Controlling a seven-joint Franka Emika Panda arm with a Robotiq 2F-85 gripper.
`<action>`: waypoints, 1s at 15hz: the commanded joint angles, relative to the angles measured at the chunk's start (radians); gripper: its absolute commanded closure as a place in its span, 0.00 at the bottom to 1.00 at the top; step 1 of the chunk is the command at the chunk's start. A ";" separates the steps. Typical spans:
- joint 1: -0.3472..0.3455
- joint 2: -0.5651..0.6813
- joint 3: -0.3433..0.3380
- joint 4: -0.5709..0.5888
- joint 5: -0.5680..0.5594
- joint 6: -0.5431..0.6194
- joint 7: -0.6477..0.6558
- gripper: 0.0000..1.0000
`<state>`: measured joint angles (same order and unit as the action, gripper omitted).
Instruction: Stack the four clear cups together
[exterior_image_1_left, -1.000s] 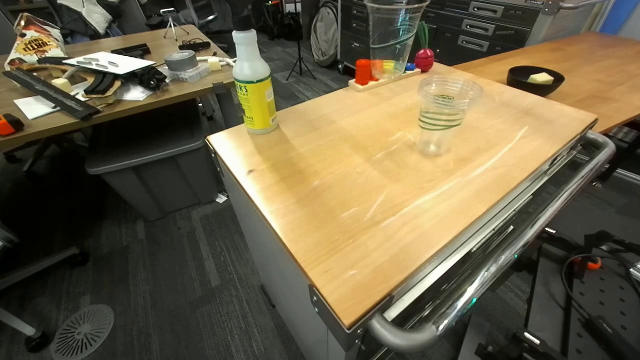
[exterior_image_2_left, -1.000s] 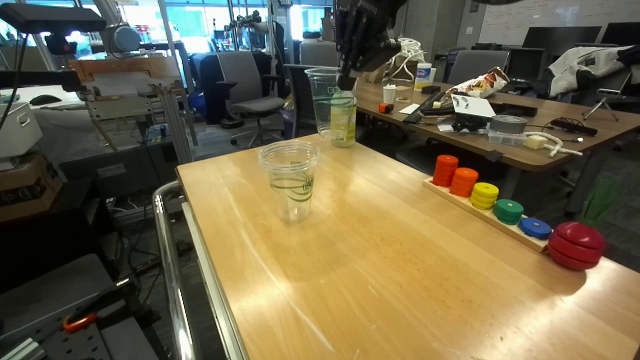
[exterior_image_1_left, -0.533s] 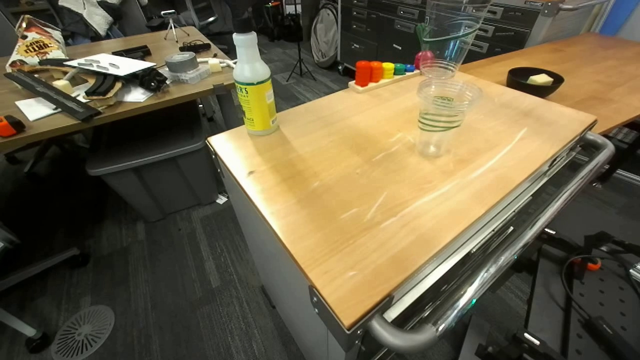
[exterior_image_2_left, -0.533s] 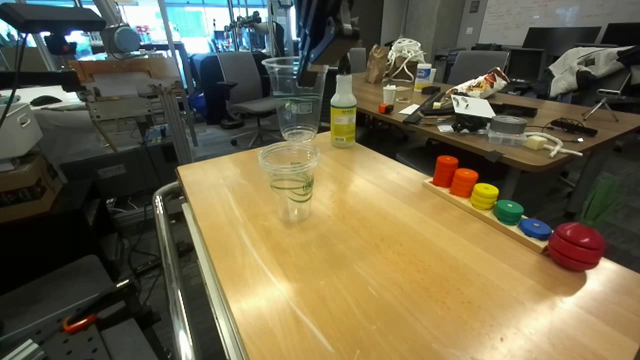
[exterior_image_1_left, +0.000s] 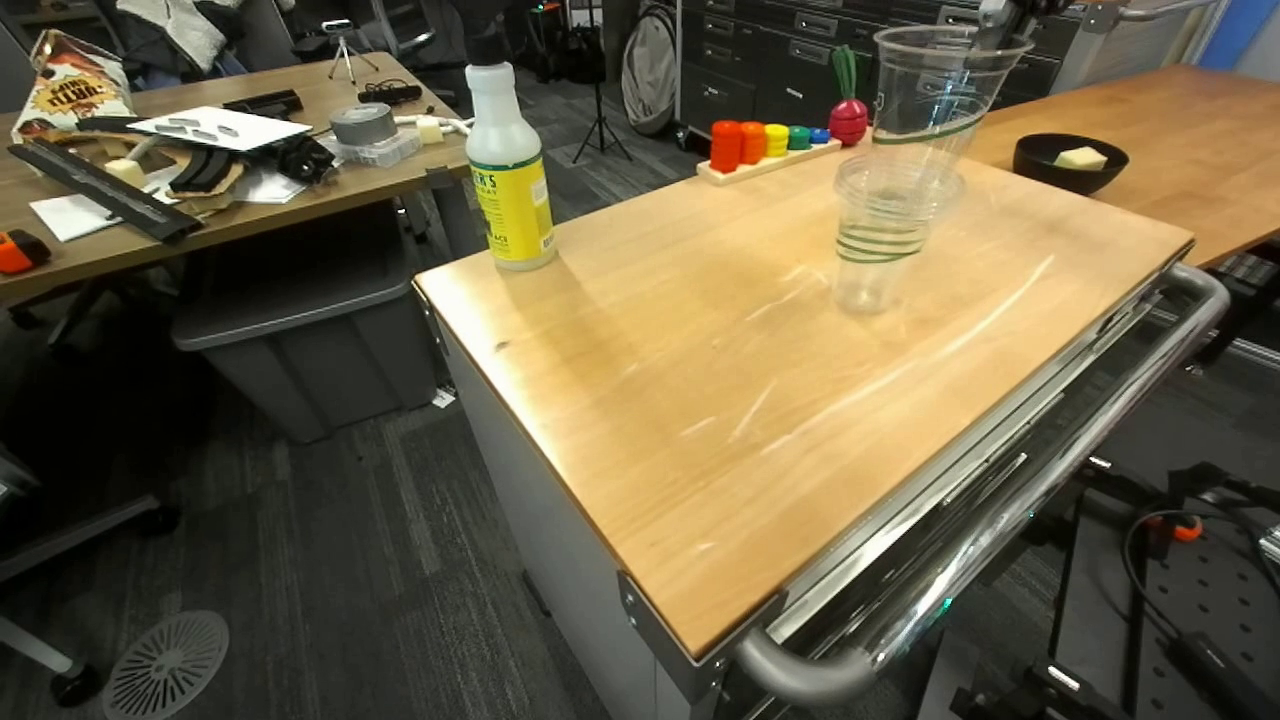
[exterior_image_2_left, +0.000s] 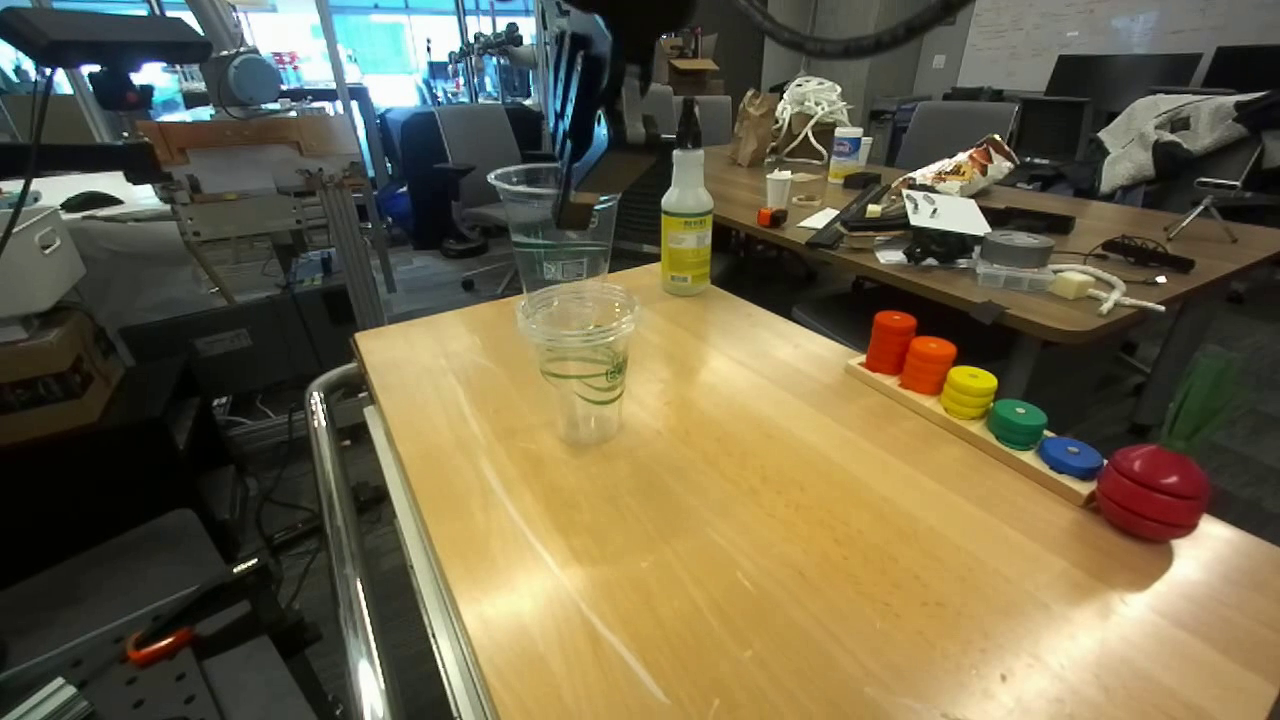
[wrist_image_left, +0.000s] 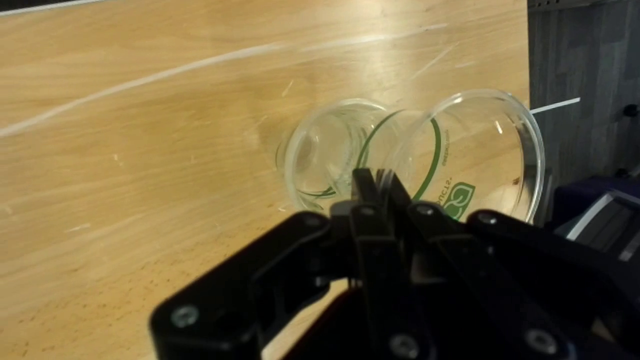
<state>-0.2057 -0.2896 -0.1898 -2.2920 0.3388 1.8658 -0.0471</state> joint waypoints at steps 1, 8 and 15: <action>0.000 0.001 0.013 -0.032 -0.056 0.090 0.070 0.98; 0.008 0.026 0.013 -0.053 -0.091 0.151 0.090 0.47; -0.022 -0.039 0.059 -0.065 -0.293 0.109 0.318 0.00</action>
<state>-0.2052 -0.2568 -0.1735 -2.3389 0.1785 1.9922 0.1078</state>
